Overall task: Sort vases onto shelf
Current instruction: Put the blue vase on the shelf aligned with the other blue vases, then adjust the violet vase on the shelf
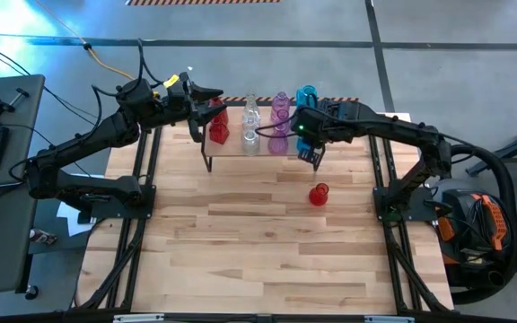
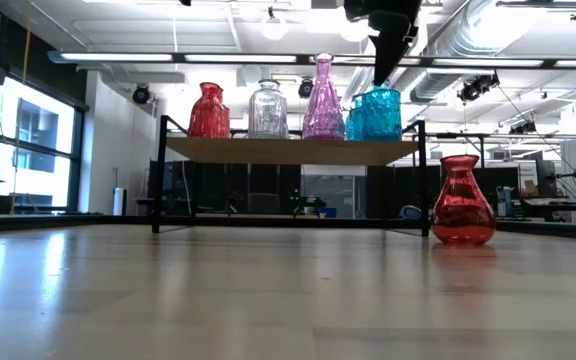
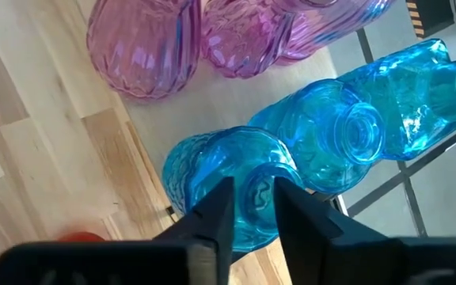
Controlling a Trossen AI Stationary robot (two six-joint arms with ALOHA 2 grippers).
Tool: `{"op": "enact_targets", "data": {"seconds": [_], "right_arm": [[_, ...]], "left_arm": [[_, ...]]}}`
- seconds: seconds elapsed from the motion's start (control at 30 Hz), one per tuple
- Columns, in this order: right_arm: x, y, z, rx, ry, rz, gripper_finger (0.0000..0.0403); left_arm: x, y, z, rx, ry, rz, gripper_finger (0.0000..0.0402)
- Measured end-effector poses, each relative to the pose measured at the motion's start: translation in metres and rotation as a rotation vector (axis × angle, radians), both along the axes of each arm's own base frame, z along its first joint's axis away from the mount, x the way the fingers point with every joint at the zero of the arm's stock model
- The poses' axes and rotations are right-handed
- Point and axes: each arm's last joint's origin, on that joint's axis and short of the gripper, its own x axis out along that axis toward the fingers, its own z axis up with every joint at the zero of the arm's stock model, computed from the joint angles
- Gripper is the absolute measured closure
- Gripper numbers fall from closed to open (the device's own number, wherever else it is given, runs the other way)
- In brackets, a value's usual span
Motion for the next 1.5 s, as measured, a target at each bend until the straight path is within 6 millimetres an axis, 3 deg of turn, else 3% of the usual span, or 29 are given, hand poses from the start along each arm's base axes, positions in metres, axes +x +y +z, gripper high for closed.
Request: {"op": "enact_targets", "data": {"seconds": [0.17, 0.57, 1.07, 1.27, 1.5], "right_arm": [[0.000, 0.000, 0.000, -0.004, -0.002, 0.002, 0.0299], [-0.001, 0.000, 0.005, -0.020, -0.026, 0.018, 0.0297], [-0.018, 0.005, 0.020, -0.024, -0.074, 0.021, 0.0297], [-0.020, 0.019, 0.029, 0.020, -0.147, 0.047, 0.0297], [-0.015, 0.054, 0.034, 0.096, -0.239, 0.083, 0.0297]], "left_arm": [[0.000, 0.000, 0.000, 0.000, 0.000, 0.000, 0.0207], [0.000, 0.000, 0.000, 0.000, 0.000, 0.000, 0.0207], [0.000, 0.000, 0.000, 0.000, 0.000, 0.000, 0.0207], [0.000, 0.000, 0.000, 0.000, 0.000, 0.000, 0.0207], [0.000, 0.000, 0.000, 0.000, 0.000, 0.000, 0.0207]]}}
